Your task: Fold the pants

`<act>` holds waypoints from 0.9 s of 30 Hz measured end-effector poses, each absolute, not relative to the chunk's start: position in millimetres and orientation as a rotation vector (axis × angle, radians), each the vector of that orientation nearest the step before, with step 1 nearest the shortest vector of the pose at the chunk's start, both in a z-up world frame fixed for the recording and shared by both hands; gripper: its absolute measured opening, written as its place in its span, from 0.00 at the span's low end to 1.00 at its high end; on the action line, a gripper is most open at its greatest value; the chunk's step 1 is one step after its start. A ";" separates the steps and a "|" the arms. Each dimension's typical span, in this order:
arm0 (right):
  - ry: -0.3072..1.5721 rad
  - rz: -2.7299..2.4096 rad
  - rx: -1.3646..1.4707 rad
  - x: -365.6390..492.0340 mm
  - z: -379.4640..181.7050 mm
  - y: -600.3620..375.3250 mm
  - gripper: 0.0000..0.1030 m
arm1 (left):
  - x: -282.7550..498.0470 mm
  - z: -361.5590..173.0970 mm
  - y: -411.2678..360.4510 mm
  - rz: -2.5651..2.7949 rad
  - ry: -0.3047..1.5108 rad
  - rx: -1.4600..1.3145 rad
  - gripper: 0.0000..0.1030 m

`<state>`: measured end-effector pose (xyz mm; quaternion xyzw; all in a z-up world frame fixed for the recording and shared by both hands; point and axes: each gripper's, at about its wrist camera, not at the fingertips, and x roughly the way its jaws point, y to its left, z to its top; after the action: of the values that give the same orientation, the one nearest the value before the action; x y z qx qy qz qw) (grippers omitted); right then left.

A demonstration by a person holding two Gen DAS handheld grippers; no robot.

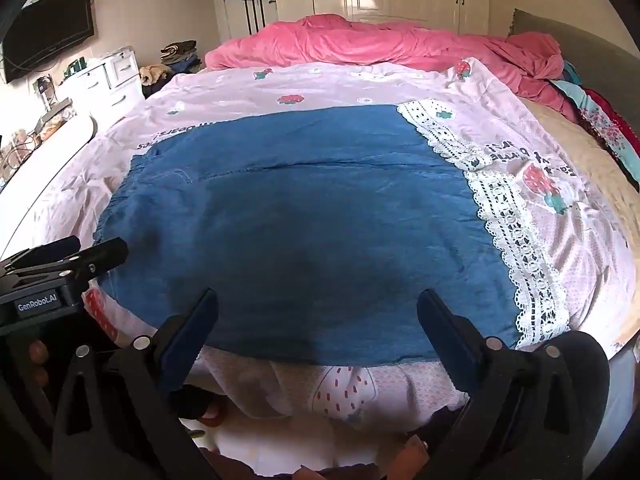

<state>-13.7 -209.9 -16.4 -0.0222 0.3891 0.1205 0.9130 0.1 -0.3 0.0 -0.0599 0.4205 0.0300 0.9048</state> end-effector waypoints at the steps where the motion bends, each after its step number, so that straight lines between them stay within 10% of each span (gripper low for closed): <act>1: 0.798 0.245 -0.050 -13.9 -15.3 -210.6 0.96 | 0.5 -0.1 -0.5 0.061 0.868 -0.125 0.91; 27: 0.795 0.251 -0.051 -15.4 -13.2 -211.0 0.96 | -0.9 0.8 -4.6 0.040 0.867 -0.118 0.91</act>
<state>-15.4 -211.0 -13.2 -0.0249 0.3862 0.1217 0.9140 -0.9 -4.6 0.8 -0.0573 0.4197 0.0195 0.9056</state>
